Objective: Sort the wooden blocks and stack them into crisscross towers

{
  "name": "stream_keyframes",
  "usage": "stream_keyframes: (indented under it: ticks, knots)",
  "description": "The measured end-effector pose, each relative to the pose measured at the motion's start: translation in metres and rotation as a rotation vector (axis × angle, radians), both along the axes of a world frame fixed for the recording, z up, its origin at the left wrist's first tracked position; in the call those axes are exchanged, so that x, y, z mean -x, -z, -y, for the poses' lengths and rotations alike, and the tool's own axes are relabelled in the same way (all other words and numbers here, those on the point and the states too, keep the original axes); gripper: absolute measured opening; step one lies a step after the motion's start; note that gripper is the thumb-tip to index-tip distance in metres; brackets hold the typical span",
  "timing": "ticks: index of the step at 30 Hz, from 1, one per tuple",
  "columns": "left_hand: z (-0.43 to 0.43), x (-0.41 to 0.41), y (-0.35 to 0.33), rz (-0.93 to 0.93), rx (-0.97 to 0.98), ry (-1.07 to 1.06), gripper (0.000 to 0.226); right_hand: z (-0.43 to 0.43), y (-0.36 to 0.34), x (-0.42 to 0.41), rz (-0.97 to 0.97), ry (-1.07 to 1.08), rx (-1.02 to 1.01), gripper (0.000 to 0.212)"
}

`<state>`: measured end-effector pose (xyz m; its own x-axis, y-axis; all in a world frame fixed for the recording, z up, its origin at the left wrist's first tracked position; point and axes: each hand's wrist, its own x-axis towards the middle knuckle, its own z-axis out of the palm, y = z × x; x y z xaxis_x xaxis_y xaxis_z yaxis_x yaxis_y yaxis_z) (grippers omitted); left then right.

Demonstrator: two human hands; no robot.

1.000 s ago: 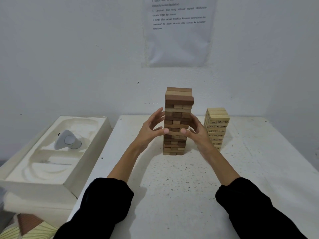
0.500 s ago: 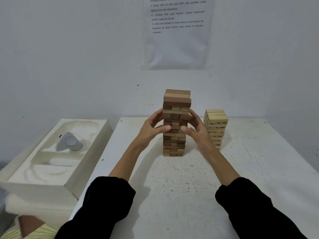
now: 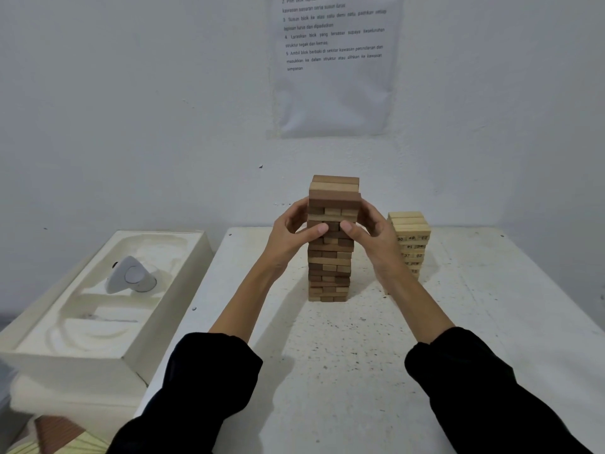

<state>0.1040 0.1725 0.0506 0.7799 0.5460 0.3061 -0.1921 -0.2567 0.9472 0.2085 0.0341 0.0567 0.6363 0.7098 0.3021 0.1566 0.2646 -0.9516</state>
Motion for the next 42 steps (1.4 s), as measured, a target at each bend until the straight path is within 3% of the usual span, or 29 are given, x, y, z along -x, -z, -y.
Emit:
stream_keyframes:
  ticks: [6,14,22,28,35,42]
  knots:
    - [0.0,0.002,-0.008,0.035,-0.004,0.015,0.098,0.001,-0.006,-0.006,0.052,-0.03,-0.018,0.096]
    - [0.002,-0.006,-0.015,0.057,-0.01,0.03,0.085,-0.003,-0.009,-0.018,0.167,-0.111,0.061,0.092]
    - [0.001,-0.004,-0.014,0.068,-0.012,0.051,0.097,-0.002,-0.012,-0.015,0.139,-0.128,0.045,0.087]
    - [0.004,0.0,-0.028,0.107,0.029,0.058,0.086,-0.003,-0.022,-0.013,0.106,-0.115,-0.041,0.094]
    - [0.006,-0.003,-0.03,0.162,0.047,0.047,0.062,-0.005,-0.024,-0.01,0.08,-0.095,-0.119,0.067]
    - [0.008,-0.003,-0.03,0.176,0.044,0.03,0.063,-0.007,-0.024,-0.011,0.071,-0.108,-0.138,0.053]
